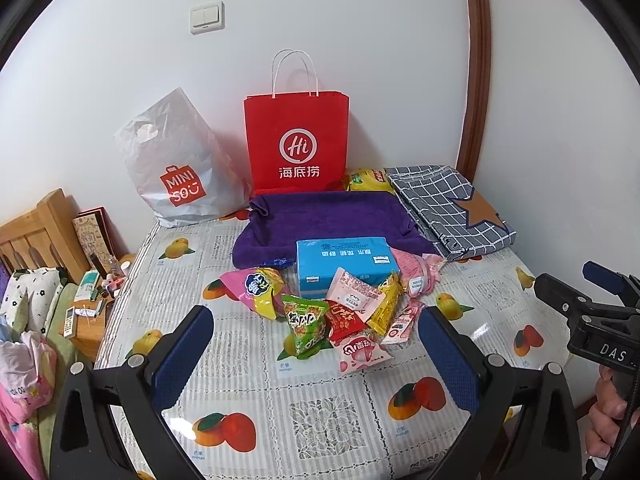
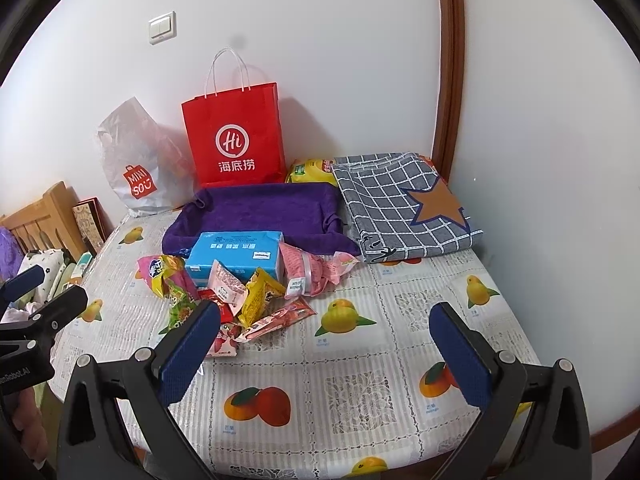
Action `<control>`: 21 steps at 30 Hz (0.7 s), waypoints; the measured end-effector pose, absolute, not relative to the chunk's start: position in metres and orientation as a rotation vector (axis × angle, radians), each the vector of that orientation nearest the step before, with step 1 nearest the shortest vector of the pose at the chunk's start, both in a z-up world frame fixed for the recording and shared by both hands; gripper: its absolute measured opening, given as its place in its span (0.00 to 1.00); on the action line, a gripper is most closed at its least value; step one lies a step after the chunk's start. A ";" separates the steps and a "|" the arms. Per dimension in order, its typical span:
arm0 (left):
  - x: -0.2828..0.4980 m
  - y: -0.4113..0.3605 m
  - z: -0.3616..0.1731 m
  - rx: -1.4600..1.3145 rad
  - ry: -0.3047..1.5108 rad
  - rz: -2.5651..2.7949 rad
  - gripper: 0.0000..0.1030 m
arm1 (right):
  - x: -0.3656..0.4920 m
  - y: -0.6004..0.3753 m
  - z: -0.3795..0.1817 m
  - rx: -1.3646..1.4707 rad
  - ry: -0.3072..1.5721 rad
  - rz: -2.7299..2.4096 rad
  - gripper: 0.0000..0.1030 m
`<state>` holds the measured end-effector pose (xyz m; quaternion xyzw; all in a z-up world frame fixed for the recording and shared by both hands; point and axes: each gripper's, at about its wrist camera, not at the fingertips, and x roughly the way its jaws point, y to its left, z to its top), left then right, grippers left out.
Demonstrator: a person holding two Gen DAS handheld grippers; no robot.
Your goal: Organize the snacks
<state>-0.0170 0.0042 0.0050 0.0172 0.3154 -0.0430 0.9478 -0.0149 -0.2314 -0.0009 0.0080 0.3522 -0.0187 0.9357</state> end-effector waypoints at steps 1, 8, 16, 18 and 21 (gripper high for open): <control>-0.020 0.005 0.004 0.032 0.640 -0.090 1.00 | -0.016 -0.231 0.000 0.014 0.718 -0.037 0.99; -0.026 0.006 0.003 0.028 0.642 -0.087 1.00 | -0.020 -0.226 0.000 0.005 0.715 -0.025 0.99; -0.027 0.010 0.004 0.019 0.642 -0.085 1.00 | -0.022 -0.224 0.000 0.006 0.715 -0.016 0.99; -0.027 0.011 0.004 0.020 0.642 -0.086 1.00 | -0.022 -0.223 0.000 0.011 0.717 -0.015 0.99; -0.027 0.013 0.005 0.019 0.640 -0.084 1.00 | -0.023 -0.222 0.000 0.011 0.717 -0.011 0.99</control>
